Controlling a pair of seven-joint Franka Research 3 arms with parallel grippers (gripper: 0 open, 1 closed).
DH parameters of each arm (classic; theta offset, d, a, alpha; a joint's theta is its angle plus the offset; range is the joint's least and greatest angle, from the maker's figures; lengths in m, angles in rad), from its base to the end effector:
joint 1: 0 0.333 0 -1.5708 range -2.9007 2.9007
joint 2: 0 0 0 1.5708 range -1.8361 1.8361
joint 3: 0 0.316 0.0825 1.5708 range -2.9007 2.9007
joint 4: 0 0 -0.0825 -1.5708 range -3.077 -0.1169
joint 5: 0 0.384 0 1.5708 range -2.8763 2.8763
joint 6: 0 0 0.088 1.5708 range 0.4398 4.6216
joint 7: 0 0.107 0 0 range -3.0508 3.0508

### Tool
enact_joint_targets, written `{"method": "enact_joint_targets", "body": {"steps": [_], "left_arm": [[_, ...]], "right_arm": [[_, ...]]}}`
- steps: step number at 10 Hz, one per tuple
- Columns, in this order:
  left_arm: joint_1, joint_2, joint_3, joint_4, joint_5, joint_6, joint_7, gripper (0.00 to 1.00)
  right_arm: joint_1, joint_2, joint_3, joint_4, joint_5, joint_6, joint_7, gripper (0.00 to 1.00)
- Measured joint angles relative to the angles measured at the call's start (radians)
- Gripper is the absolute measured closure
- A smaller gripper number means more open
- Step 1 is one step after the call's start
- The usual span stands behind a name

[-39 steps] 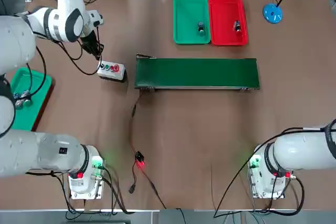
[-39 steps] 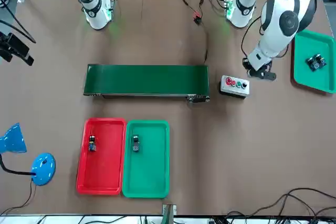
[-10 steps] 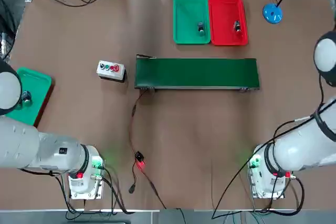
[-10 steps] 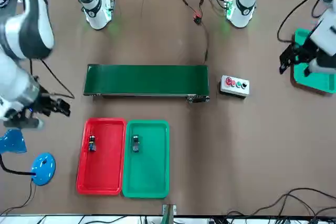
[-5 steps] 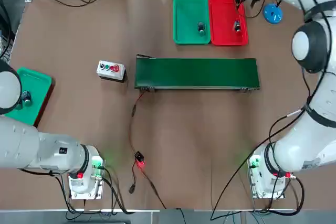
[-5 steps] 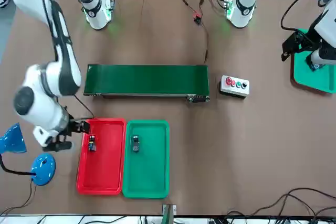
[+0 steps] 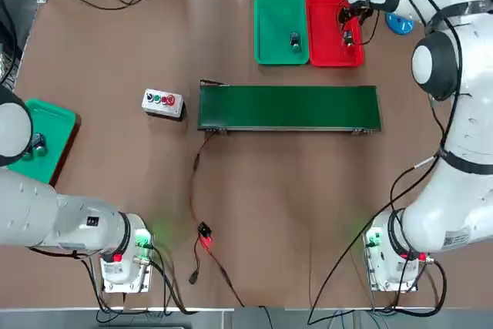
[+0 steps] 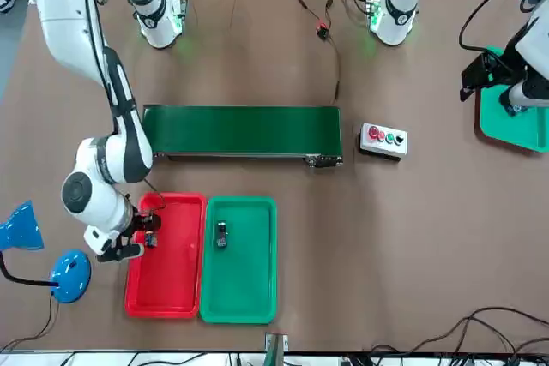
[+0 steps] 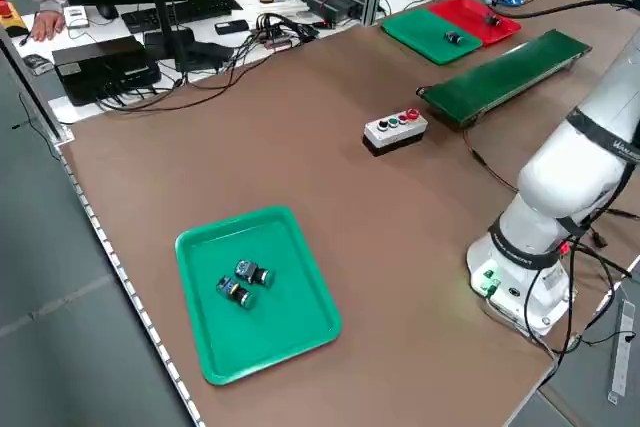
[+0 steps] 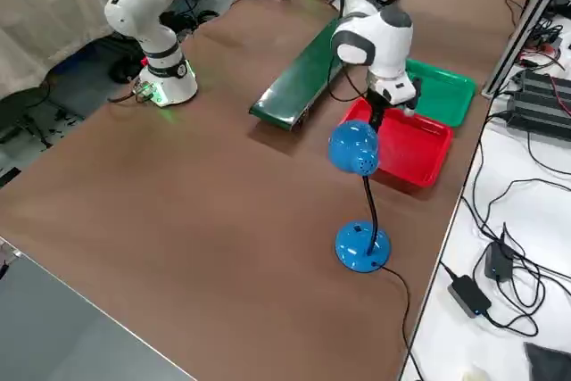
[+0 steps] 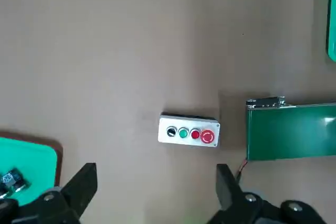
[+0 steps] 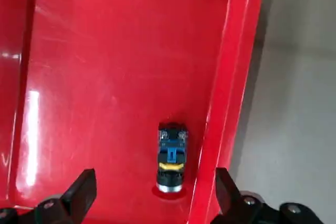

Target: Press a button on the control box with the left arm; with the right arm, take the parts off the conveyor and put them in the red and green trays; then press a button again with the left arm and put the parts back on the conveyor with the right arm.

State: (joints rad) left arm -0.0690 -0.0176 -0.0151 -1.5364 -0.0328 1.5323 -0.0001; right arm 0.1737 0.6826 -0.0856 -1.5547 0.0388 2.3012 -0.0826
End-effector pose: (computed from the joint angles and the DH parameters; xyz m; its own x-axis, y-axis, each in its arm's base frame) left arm 0.5433 -0.0495 0.6470 0.9963 -0.0852 0.0135 -0.0856 -0.9958 0.0325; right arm 0.7073 0.0726 0.2538 0.9839 0.1665 0.0644 0.1649 -0.9859 0.0288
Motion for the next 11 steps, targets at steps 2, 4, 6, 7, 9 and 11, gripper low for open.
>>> {"method": "enact_joint_targets", "body": {"steps": [2,4,6,7,9,11], "left_arm": [[0.000,0.011,0.000,0.000,-0.013,0.000,0.000,0.00],[0.000,0.018,0.000,0.003,-0.015,0.001,0.000,0.00],[0.000,0.019,0.001,0.007,-0.015,0.001,0.000,0.00],[0.000,0.019,0.001,0.008,-0.015,0.001,0.000,0.00],[0.000,0.019,0.002,0.008,-0.015,0.001,0.000,0.00],[0.011,0.021,0.005,0.008,-0.015,0.001,-0.001,0.00]], "right_arm": [[0.000,0.031,0.000,0.000,0.000,0.047,-0.007,0.00],[-0.003,0.063,-0.002,0.000,0.000,0.093,-0.025,0.00],[-0.004,0.084,-0.002,0.001,0.000,0.117,-0.030,0.00],[-0.004,0.089,-0.002,0.001,0.000,0.119,-0.030,0.00],[-0.004,0.093,-0.002,0.000,0.000,0.134,-0.031,0.00],[-0.003,0.102,-0.001,-0.001,0.000,0.155,-0.032,0.02]]}}
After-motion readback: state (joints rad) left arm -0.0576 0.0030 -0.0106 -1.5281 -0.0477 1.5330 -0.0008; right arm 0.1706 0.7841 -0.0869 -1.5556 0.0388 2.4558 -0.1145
